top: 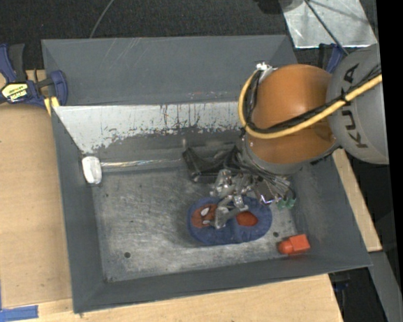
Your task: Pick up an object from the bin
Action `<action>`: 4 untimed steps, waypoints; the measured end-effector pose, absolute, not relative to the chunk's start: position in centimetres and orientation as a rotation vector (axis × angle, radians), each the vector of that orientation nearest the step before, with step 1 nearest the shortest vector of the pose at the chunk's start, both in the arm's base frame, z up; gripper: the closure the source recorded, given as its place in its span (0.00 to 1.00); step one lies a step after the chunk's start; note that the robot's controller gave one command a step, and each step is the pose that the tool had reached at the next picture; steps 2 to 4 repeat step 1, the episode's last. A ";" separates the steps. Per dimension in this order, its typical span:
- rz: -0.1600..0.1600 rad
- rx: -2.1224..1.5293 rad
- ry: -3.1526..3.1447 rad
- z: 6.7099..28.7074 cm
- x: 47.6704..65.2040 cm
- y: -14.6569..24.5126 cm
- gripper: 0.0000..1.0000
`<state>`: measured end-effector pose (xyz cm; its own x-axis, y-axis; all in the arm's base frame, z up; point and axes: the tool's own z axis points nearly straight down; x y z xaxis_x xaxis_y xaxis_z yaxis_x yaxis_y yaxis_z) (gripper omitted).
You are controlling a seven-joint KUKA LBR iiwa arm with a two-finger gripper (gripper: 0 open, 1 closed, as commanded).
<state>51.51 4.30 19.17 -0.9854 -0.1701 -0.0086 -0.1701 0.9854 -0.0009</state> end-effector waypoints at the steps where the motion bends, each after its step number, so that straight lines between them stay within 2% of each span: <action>1: -0.002 -0.740 3.044 24.5 53.5 4.2 1.00; 4: -0.002 -0.740 3.044 24.5 53.5 4.2 1.00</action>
Offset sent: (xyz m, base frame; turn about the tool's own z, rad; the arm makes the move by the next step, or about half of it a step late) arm 0.0175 -0.0010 0.0510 -0.3072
